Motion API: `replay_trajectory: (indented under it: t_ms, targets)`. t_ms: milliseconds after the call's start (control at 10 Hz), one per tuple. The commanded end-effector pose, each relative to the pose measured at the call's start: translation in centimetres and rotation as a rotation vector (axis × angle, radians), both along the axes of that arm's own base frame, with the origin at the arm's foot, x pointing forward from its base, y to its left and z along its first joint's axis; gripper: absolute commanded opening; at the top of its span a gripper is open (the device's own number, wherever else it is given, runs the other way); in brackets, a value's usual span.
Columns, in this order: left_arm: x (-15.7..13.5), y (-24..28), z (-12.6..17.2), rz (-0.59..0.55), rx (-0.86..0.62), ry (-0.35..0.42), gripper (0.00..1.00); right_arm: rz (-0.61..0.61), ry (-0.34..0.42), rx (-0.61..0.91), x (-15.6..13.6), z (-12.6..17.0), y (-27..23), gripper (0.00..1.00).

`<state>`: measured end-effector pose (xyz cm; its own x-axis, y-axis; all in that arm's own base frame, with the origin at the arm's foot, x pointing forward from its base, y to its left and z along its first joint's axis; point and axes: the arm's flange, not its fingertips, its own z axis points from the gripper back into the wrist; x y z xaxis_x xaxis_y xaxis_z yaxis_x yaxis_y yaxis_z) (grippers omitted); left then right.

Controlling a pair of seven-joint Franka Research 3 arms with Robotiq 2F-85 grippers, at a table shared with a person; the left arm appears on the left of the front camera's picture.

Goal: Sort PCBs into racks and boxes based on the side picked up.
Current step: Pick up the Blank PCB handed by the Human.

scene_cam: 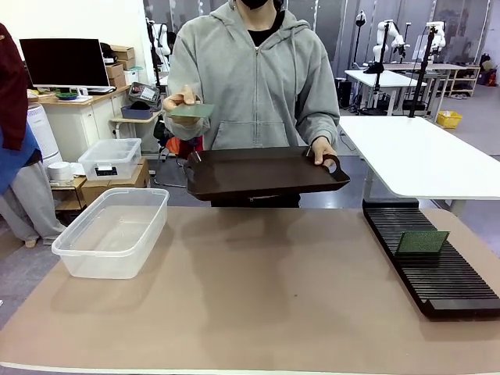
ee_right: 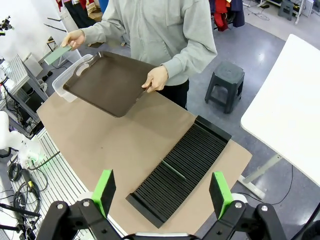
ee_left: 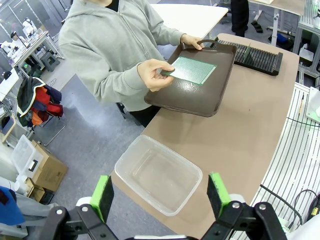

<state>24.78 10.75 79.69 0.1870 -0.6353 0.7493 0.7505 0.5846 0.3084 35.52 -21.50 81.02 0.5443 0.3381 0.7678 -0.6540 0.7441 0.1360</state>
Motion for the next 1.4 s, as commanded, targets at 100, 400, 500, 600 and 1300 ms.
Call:
replay_trajectory:
  t_ms: [100, 400, 500, 600, 1300]
  targets:
    - [0.0, -0.1, -0.2, -0.018, -0.004, -0.004, 1.00, 0.008, 0.000, 0.012, -0.2, 0.0, 0.1, 1.00]
    - [0.0, -0.1, -0.2, -0.018, -0.004, -0.004, 1.00, 0.008, 0.000, 0.012, -0.2, 0.0, 0.1, 1.00]
    - [0.0, -0.1, -0.2, -0.018, -0.004, -0.004, 1.00, 0.008, 0.000, 0.012, -0.2, 0.0, 0.1, 1.00]
    - [0.0, -0.1, -0.2, -0.018, -0.004, -0.004, 1.00, 0.008, 0.000, 0.012, -0.2, 0.0, 0.1, 1.00]
    - [1.7, -1.0, 0.1, 0.075, -0.128, 0.504, 1.00, 0.008, 0.000, 0.012, -0.2, 0.0, 0.1, 1.00]
